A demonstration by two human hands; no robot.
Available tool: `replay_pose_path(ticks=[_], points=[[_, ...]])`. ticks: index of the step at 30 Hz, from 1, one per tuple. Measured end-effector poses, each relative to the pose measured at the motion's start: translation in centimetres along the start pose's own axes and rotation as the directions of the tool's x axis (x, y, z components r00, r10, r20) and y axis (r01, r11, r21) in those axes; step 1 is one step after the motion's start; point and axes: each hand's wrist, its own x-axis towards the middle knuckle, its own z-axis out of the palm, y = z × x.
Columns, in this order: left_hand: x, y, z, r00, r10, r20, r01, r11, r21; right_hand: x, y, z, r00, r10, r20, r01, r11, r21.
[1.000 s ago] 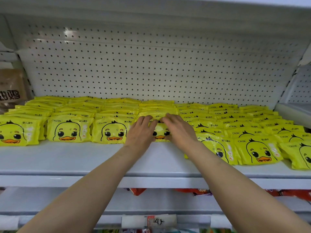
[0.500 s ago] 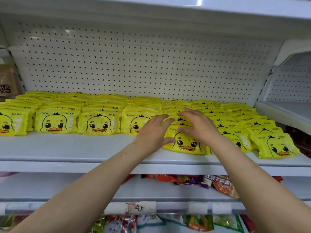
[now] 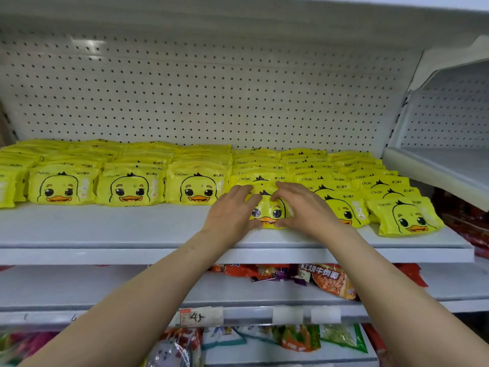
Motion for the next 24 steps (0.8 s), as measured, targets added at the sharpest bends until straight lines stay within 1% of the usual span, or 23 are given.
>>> replay_pose_path(ticks=[3,7,13,18,24], points=[[0.3,-0.1,0.5,1.000,-0.016,-0.022,0.017,0.997,0.069,0.8,0.2,0.7,0.998,-0.024,-0.055,0.023,0.999,-0.027],[0.6,-0.9,1.3,0.997,0.023,-0.079,-0.021,0.999,0.034,0.8,0.7,1.6,0.994,-0.035,-0.100,0.032,0.999,-0.030],[1.8,-1.5,1.7,0.993,-0.002,-0.117,0.004,1.000,0.010,2.1,1.0,1.9,0.990,-0.053,-0.133,0.046,0.998,-0.053],[3.5,-2.4,2.5,0.992,0.004,-0.126,0.008,0.996,0.090,3.5,1.3,2.5,0.988,-0.032,-0.152,0.025,0.998,-0.049],[5.3,-2.9,3.7,0.985,0.030,-0.171,-0.002,0.986,0.164,5.3,1.9,3.0,0.986,0.000,-0.168,-0.014,0.997,-0.079]])
